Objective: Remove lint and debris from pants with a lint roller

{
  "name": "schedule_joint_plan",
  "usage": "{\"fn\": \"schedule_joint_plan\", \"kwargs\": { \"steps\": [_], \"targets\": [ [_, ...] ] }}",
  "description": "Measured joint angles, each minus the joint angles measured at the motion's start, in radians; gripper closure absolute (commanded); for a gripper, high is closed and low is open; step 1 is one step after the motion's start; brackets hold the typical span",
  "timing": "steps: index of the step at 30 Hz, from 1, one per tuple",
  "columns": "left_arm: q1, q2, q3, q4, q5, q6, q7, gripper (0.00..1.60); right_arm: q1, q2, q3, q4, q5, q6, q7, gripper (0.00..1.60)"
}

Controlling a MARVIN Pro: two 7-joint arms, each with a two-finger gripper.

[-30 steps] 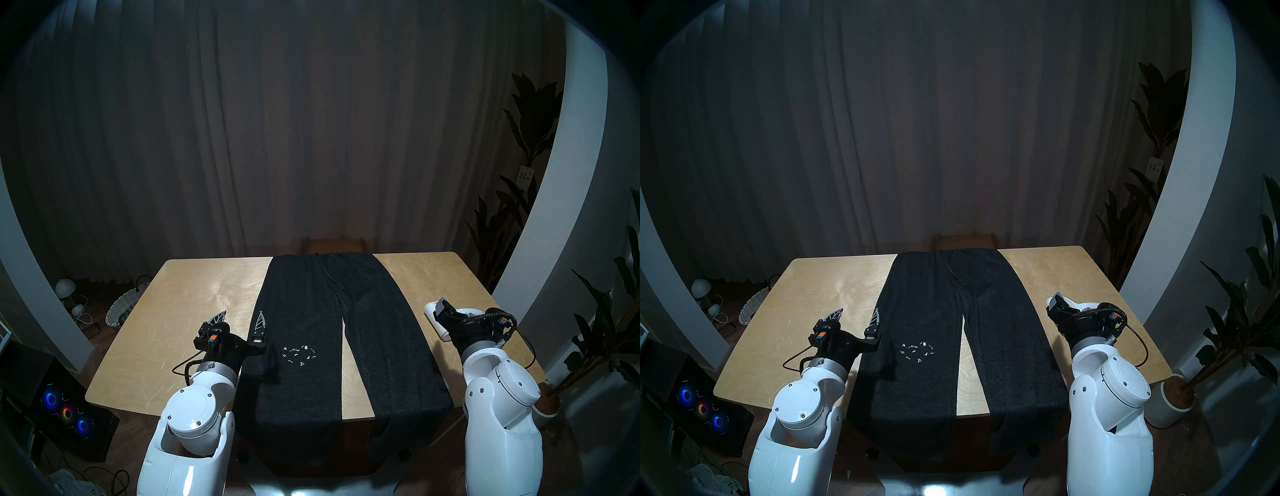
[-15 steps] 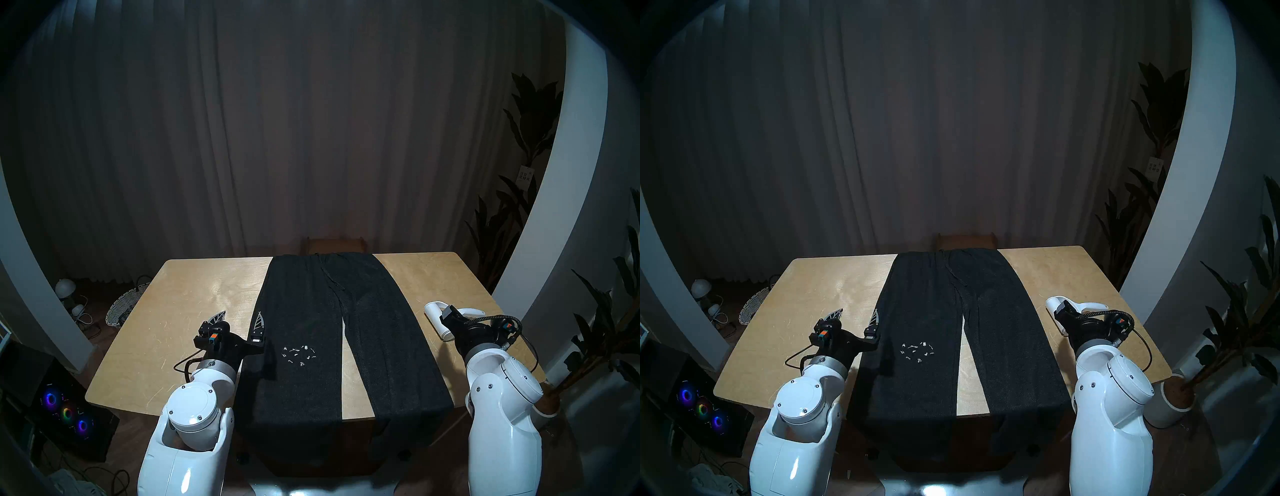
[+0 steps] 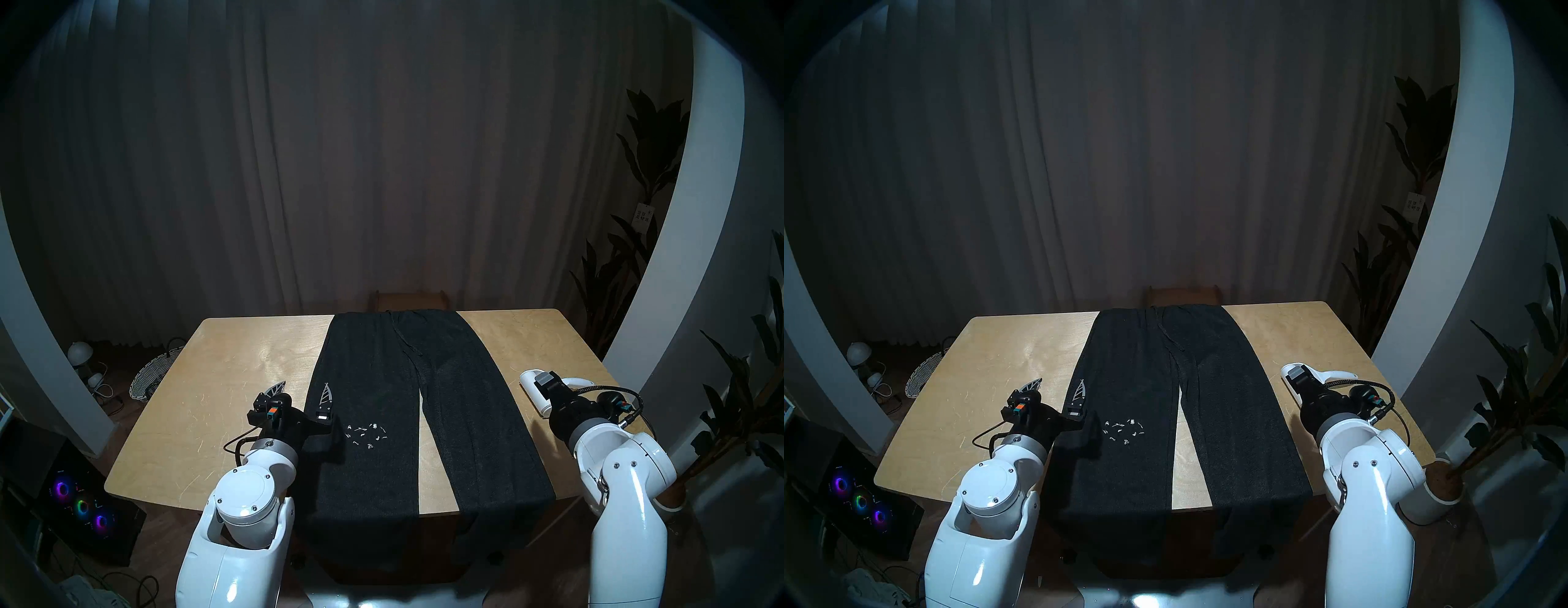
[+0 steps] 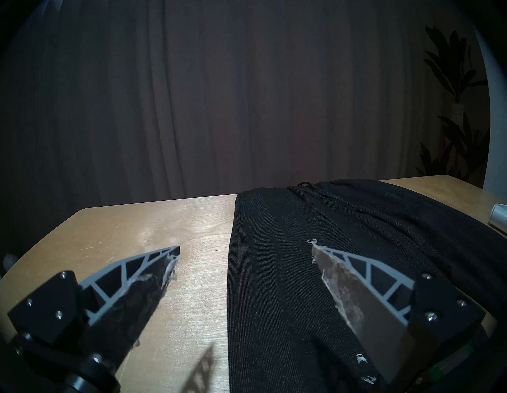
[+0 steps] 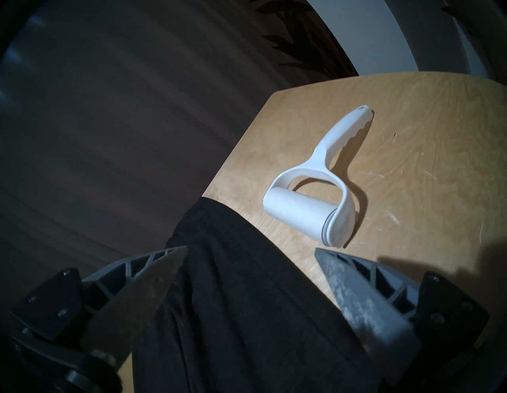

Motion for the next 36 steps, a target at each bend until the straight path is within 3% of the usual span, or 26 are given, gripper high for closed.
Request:
{"fn": "schedule_joint_plan", "kwargs": {
  "steps": [7,16,17,28,36],
  "targets": [
    [-0.022,-0.017,0.012,0.025,0.002,0.001,0.019,0.0,0.026,0.002,0.025,-0.029,0.137,0.057,-0.14,0.0],
    [-0.03,-0.024,-0.008,0.037,0.006,0.002,0.046,0.0,0.047,0.007,0.055,-0.024,0.333,0.047,-0.206,0.0],
    [-0.03,-0.027,-0.013,0.04,0.006,0.002,0.054,0.0,0.05,0.008,0.071,-0.018,0.386,0.036,-0.218,0.0],
    [-0.039,-0.045,-0.008,0.05,0.012,0.003,0.083,0.0,0.078,0.012,0.193,0.032,0.632,-0.042,-0.266,0.0],
    [-0.058,-0.063,0.01,0.061,0.01,0.006,0.114,0.0,0.132,0.019,0.316,0.14,0.8,-0.106,-0.315,0.0]
  ]
}}
